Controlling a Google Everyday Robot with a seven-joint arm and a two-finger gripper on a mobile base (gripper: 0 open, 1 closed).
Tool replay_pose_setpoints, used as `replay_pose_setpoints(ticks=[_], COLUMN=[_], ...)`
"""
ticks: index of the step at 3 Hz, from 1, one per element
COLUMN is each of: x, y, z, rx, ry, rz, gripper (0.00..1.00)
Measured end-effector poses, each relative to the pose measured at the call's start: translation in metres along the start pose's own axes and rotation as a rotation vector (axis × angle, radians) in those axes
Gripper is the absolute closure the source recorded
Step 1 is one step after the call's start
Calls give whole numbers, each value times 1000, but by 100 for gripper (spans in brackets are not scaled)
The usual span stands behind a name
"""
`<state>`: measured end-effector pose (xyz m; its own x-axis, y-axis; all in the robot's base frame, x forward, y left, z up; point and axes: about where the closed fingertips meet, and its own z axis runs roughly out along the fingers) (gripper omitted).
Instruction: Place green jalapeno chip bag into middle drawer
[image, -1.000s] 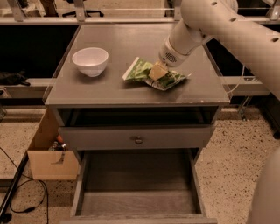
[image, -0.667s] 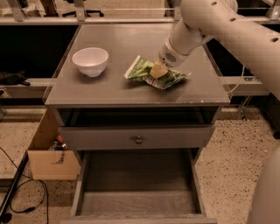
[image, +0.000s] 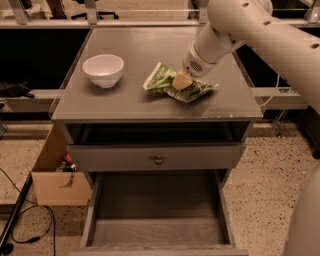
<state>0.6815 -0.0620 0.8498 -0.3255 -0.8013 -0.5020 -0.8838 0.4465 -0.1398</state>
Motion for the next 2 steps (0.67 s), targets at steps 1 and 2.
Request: replay_pose_setpoints(ticks=[1, 2], x=[13, 31], y=[1, 4], z=[-11, -54], rx=[-7, 28], ry=[16, 43], rz=[18, 51], gripper=[100, 100])
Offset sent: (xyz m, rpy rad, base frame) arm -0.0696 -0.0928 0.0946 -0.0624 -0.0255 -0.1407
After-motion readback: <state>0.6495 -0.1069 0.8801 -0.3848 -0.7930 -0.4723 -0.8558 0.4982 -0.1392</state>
